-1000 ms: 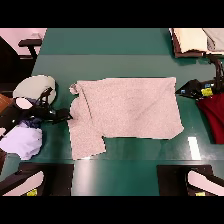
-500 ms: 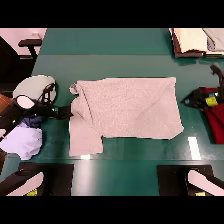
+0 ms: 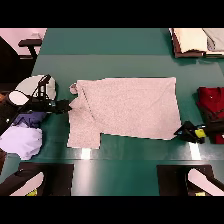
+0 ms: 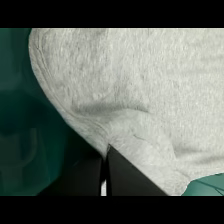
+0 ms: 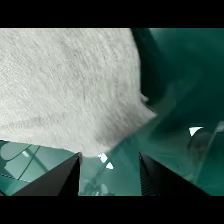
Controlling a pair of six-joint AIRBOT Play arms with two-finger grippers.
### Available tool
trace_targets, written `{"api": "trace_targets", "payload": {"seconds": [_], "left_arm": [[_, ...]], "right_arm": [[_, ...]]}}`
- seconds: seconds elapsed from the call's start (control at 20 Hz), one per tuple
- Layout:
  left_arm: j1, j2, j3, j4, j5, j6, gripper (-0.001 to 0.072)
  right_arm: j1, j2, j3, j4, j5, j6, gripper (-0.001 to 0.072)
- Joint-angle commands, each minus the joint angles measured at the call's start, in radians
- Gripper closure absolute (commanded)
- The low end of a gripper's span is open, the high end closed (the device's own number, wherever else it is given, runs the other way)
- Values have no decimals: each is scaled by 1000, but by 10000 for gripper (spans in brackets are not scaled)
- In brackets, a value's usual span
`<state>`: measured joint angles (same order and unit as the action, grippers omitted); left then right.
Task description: Fold the shirts.
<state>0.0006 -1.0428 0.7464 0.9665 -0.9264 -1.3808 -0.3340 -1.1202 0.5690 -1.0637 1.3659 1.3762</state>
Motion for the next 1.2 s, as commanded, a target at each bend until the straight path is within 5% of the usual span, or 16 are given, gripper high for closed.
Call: {"api": "trace_targets", "payload": {"seconds": [0.0, 0.1, 0.15, 0.35, 0.7, 0.95, 1.15], "left_arm": [[-1, 2, 3, -1, -3, 1, 684], [-1, 2, 4, -1, -20, 1, 684], [-1, 18, 5, 0, -28, 1, 685], [0, 214, 125, 38, -28, -10, 685], [0, 425, 814, 111, -33, -45, 685], [0, 425, 1185, 110, -45, -128, 686], [0, 424, 1297, 123, -77, -143, 687]], "right_arm": [[108, -71, -21, 83, -114, -2, 356], [196, -88, 37, 63, -144, -2, 634], [232, -82, 77, 50, -141, -9, 697], [290, 73, 315, -39, -79, -8, 697], [156, 372, 953, -37, -118, -8, 697], [64, 411, 1270, -37, -60, -9, 698], [50, 337, 1427, -36, 140, -4, 698]]}}
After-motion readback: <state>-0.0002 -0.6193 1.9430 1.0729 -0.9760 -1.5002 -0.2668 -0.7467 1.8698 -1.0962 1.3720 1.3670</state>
